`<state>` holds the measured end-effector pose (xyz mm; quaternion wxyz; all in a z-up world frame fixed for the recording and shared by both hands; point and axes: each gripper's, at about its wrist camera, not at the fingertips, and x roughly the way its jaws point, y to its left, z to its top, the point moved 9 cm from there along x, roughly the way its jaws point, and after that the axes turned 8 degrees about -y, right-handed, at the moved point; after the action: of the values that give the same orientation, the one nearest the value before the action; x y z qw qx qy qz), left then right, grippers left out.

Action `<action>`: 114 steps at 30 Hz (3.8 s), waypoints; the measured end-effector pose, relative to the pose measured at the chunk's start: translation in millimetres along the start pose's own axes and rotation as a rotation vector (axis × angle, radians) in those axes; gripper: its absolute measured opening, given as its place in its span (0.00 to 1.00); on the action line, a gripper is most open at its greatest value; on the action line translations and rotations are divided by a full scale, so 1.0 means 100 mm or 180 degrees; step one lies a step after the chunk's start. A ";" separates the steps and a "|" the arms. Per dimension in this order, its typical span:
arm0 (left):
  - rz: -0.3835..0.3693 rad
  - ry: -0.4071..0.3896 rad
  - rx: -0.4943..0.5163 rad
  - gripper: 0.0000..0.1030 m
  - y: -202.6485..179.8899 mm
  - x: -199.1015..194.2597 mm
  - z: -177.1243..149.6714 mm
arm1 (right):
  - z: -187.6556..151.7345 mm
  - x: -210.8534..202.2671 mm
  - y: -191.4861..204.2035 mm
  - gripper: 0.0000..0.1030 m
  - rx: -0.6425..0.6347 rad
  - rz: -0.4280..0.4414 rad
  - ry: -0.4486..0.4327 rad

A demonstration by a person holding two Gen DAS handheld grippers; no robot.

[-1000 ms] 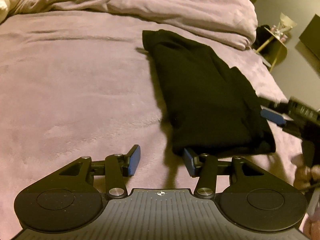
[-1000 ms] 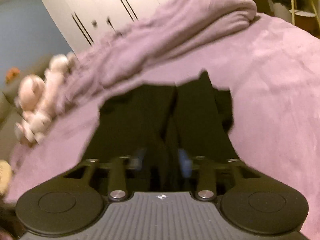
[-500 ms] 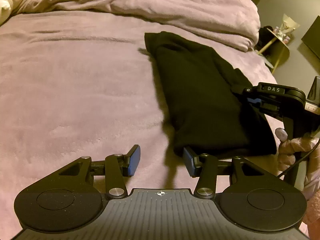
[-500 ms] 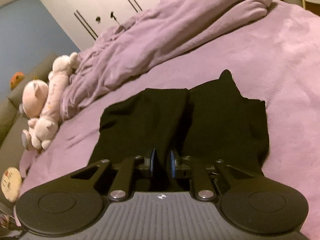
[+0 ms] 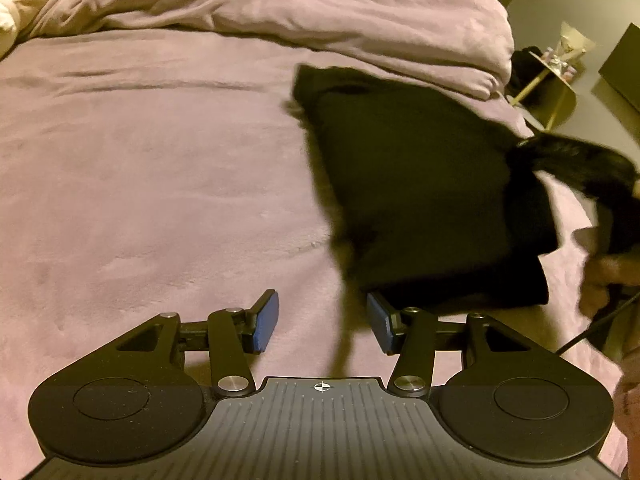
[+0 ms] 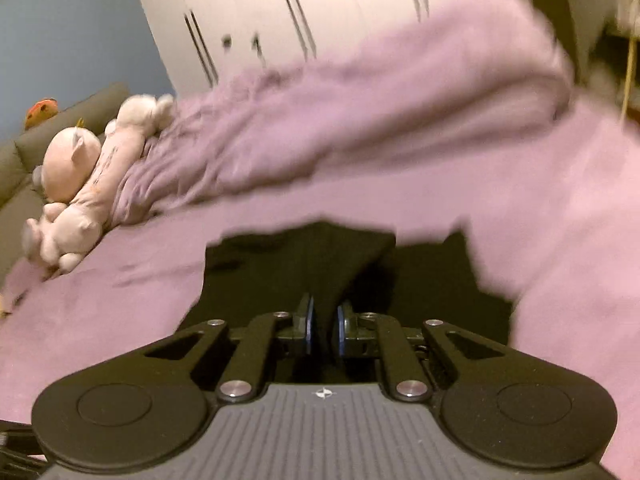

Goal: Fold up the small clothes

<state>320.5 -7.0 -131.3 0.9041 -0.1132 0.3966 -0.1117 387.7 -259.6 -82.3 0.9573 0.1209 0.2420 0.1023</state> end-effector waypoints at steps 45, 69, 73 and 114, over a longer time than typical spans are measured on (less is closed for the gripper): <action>0.0284 0.0063 0.0076 0.52 -0.54 0.37 -0.07 | -0.63 -0.81 -0.88 0.21 0.1426 0.0017 0.0034; 0.0148 0.0031 -0.0009 0.52 -0.19 0.09 -0.04 | -0.94 -0.79 -0.79 0.11 0.1090 0.0073 0.0414; 0.0176 -0.0073 0.0167 0.52 -0.09 -0.15 0.04 | -0.63 -0.97 -0.83 0.21 0.0675 -0.0066 0.0155; -0.0484 -0.0213 -0.1203 0.36 0.17 1.57 1.33 | -0.85 -0.58 -0.90 0.58 0.0714 -0.0090 0.0362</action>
<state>524.8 -21.1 -157.4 0.8684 -0.3141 0.3705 -0.0994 308.1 -344.4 -154.5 0.9238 0.2177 0.3075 0.0677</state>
